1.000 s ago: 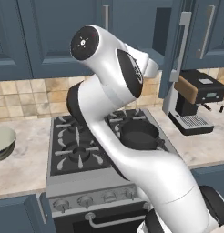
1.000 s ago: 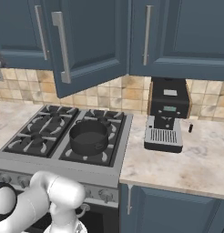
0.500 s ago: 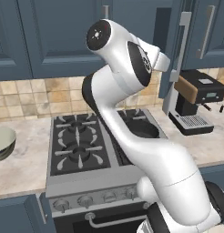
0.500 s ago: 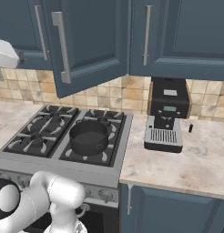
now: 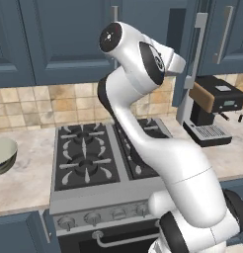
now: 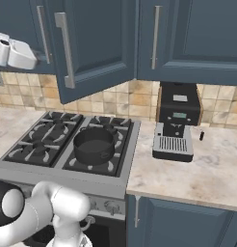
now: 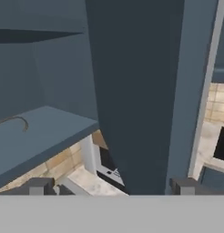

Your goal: Open the cabinet and move the ladle to the pot. Then close the cabinet.

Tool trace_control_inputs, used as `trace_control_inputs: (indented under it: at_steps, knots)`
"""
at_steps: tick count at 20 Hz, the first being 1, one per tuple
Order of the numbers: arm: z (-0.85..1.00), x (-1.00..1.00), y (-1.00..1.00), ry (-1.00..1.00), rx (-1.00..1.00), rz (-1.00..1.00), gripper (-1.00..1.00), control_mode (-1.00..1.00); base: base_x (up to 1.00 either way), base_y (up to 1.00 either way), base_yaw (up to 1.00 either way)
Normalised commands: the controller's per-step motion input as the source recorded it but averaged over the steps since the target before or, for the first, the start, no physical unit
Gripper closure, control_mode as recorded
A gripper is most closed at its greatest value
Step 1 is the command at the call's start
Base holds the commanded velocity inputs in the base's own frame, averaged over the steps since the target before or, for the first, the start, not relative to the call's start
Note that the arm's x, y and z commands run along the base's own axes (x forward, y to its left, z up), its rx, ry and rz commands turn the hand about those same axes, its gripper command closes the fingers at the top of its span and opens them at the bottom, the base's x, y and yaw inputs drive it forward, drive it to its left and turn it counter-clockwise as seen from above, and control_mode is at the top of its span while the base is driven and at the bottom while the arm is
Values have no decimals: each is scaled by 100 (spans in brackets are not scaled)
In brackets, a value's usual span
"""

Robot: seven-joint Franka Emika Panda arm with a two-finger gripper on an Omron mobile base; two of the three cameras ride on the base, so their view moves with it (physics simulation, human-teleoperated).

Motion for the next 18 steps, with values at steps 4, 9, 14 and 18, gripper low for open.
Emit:
trace_control_inputs:
  at_steps: [4,9,14,18]
  knots:
    - [0,11,-36,0,-3,-12,-100,-100,0,0,0]
    - [0,0,-61,0,-5,-19,-100,-100,0,0,0]
    - [0,-7,-71,0,-5,-19,-100,-100,0,0,0]
    - [0,-34,-77,-1,-4,-19,-100,-100,0,0,0]
